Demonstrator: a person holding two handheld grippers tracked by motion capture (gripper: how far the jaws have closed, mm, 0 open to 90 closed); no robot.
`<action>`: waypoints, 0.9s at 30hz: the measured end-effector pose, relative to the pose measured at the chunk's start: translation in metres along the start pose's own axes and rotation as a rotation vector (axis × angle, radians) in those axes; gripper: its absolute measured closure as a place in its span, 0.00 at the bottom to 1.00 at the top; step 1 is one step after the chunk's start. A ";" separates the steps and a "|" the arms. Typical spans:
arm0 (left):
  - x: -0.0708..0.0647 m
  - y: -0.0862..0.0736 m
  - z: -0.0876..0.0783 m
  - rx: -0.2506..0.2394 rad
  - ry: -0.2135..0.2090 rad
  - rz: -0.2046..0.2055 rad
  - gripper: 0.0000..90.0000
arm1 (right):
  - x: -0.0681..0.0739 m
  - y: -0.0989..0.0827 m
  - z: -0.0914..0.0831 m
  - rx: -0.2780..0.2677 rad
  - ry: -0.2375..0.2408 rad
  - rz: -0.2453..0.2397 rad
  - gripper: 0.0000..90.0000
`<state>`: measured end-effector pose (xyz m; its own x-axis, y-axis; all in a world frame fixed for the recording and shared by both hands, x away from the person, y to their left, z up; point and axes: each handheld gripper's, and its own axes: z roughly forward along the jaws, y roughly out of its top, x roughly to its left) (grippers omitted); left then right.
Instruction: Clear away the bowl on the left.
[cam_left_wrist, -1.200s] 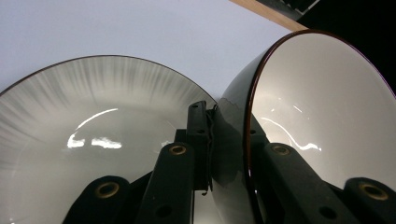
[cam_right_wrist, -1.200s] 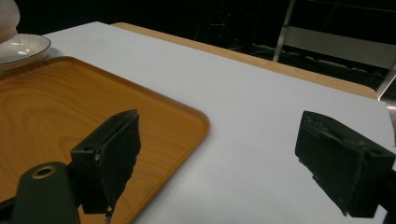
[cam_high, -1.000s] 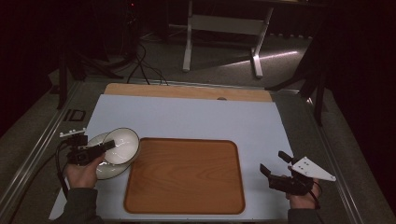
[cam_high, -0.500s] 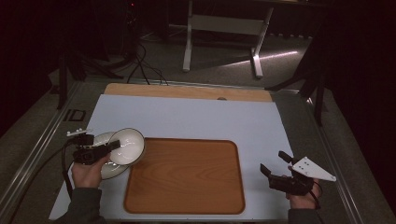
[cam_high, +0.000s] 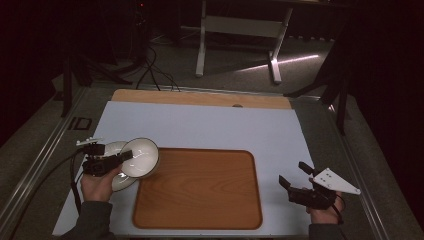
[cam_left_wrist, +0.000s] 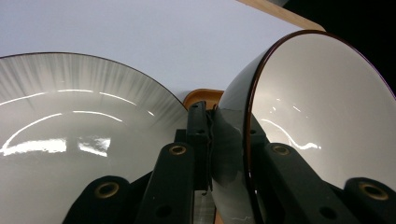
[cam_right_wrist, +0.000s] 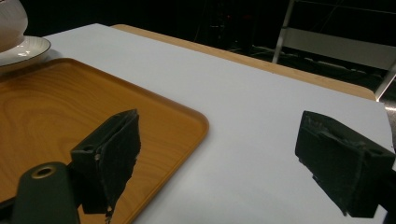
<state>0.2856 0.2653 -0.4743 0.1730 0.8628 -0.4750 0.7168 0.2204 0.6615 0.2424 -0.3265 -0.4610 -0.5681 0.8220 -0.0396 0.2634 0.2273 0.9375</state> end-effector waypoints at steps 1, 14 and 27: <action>0.000 0.000 0.000 0.001 -0.001 0.001 0.90 | 0.000 0.000 0.000 0.000 0.000 -0.001 0.15; -0.013 -0.001 0.005 0.010 -0.019 0.028 0.90 | 0.000 0.000 0.000 0.000 0.001 -0.001 0.15; -0.025 -0.003 0.014 0.031 -0.040 0.048 0.90 | 0.000 0.000 0.000 0.003 0.002 -0.002 0.15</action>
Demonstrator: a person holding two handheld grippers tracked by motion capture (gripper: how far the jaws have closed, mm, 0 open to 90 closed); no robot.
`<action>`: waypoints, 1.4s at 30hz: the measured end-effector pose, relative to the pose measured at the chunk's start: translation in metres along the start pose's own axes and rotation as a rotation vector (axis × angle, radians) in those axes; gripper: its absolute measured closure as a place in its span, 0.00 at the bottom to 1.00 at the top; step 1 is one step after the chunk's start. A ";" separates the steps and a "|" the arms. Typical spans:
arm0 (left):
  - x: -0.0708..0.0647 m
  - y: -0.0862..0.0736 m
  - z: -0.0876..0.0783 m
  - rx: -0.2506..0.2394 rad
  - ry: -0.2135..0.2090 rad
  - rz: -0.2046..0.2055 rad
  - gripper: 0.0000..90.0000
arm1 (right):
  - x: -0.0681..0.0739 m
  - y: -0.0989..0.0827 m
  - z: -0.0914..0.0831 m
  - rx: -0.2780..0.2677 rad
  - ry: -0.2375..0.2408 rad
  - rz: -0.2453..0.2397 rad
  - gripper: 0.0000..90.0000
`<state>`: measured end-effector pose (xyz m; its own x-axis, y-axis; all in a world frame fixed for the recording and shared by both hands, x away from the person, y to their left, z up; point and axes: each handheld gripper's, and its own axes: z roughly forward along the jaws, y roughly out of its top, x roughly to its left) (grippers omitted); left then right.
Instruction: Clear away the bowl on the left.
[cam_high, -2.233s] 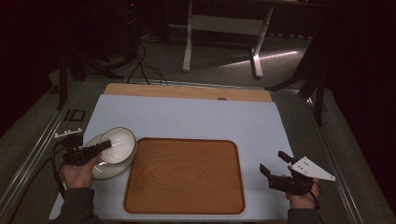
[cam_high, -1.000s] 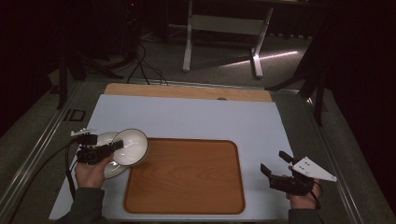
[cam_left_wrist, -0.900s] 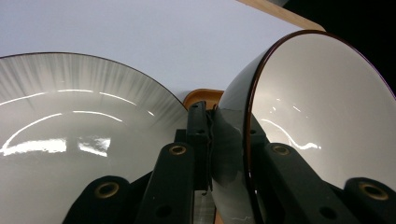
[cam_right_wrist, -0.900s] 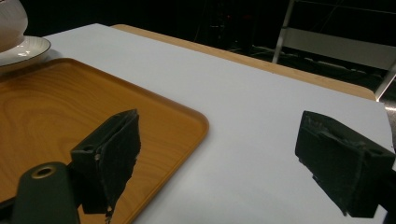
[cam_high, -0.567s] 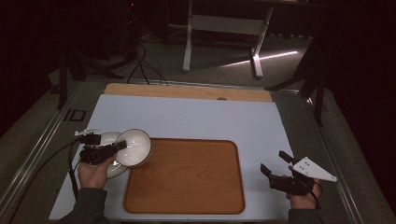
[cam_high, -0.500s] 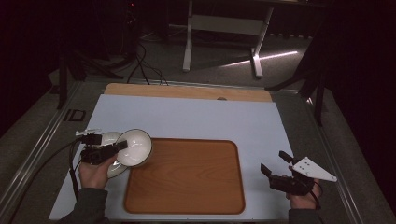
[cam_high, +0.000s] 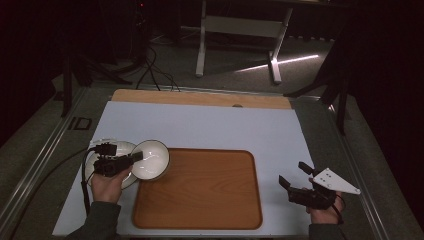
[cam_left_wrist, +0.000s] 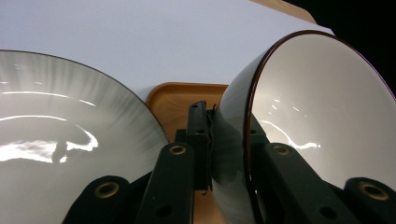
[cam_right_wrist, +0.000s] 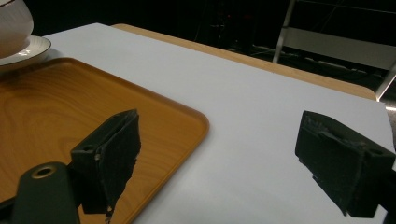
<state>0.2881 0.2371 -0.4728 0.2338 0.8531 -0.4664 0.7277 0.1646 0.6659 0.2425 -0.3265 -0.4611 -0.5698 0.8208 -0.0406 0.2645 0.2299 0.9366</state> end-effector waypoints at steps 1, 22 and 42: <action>-0.001 0.000 0.001 0.003 -0.004 0.001 0.90 | 0.000 0.000 0.000 0.000 0.001 0.000 0.15; -0.020 -0.005 0.017 0.036 -0.017 0.039 0.90 | 0.000 0.000 0.000 0.001 0.000 0.000 0.15; -0.031 -0.010 0.031 0.073 -0.017 0.070 0.90 | 0.000 0.000 0.000 -0.001 0.001 0.002 0.15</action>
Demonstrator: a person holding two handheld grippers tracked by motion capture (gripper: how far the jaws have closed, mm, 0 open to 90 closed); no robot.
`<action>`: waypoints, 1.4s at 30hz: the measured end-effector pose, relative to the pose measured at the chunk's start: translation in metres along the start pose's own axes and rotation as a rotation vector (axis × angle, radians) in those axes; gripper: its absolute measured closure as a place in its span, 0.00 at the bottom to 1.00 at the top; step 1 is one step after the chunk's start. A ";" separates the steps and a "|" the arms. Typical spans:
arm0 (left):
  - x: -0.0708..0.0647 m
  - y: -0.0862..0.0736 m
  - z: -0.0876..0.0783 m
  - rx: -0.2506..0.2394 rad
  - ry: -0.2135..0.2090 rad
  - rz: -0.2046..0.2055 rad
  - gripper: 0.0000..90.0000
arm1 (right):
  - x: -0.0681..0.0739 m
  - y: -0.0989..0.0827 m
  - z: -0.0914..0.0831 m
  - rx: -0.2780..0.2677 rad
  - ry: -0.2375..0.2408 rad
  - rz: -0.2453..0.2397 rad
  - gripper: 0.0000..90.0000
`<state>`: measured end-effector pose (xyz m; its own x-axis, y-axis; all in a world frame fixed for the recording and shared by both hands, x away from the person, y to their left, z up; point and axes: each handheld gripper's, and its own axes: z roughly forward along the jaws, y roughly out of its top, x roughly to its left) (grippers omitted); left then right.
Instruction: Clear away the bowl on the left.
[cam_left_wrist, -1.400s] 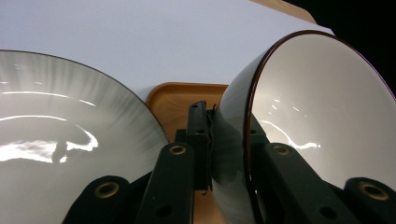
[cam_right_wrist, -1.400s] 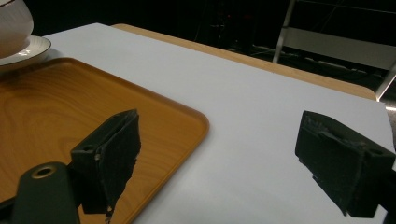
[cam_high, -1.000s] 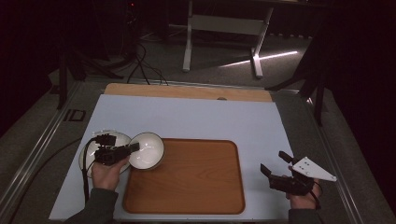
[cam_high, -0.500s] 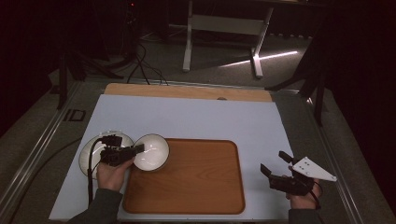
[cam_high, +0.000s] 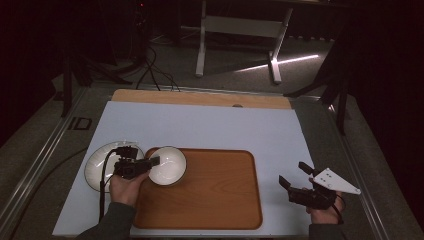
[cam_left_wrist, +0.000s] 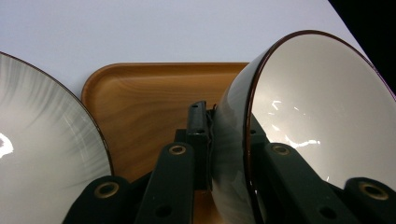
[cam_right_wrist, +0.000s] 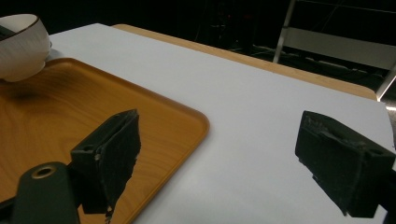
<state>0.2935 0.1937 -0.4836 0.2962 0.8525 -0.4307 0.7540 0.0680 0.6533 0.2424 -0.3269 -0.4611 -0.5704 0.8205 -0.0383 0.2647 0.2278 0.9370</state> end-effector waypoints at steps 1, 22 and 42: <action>0.000 0.000 0.001 0.000 0.001 0.001 0.90 | 0.000 0.000 0.000 0.000 0.000 0.000 0.15; -0.008 -0.008 0.011 0.019 0.010 0.019 0.90 | 0.000 0.002 0.005 -0.003 0.018 -0.005 0.15; -0.020 -0.014 0.029 0.065 -0.004 0.049 0.90 | -0.001 0.002 0.003 -0.004 0.013 -0.007 0.15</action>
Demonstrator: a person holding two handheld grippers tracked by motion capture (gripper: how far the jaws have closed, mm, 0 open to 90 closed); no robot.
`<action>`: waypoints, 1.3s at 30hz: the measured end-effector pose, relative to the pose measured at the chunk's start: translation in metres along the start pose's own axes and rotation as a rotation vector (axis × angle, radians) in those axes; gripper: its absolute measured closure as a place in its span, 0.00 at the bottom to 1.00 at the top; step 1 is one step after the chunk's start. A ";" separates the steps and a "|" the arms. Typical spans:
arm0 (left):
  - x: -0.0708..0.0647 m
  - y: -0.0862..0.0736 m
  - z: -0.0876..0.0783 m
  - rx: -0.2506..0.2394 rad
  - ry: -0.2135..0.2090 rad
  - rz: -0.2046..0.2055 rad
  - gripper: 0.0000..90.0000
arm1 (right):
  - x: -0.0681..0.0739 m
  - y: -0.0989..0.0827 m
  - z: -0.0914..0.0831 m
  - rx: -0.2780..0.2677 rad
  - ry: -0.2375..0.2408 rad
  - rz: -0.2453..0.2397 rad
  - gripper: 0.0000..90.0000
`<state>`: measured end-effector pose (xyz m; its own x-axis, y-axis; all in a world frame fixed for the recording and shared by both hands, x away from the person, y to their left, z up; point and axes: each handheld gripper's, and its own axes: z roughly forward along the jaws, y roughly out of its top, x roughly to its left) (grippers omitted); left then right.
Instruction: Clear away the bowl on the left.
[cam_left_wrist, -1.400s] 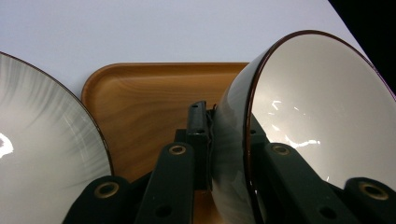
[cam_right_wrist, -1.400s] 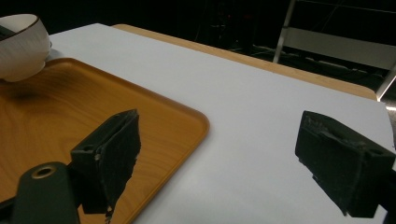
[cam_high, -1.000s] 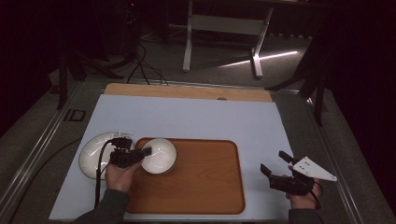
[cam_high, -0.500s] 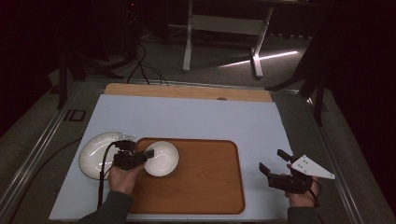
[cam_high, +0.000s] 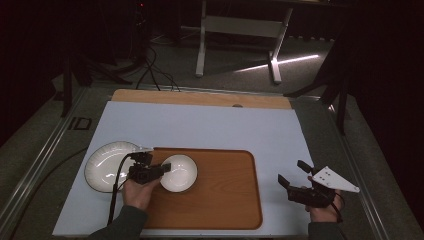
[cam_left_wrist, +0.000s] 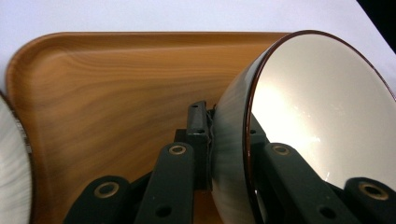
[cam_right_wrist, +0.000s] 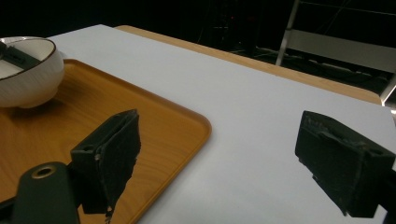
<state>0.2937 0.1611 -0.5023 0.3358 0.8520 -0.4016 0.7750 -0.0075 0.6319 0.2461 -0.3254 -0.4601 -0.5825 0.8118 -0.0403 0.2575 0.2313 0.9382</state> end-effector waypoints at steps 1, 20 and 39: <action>-0.001 0.000 0.001 0.001 -0.001 -0.002 0.90 | 0.000 0.000 0.000 0.000 0.000 -0.001 0.15; -0.014 -0.004 0.016 0.026 -0.019 0.029 0.90 | 0.000 0.000 0.000 0.000 -0.002 -0.001 0.15; -0.021 -0.007 0.028 0.031 0.008 0.050 0.90 | 0.000 -0.001 -0.001 0.003 -0.003 -0.001 0.15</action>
<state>0.2963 0.1283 -0.5170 0.3708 0.8542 -0.3646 0.7734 -0.0666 0.6304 0.2449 -0.3258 -0.4605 -0.5803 0.8134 -0.0419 0.2596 0.2335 0.9371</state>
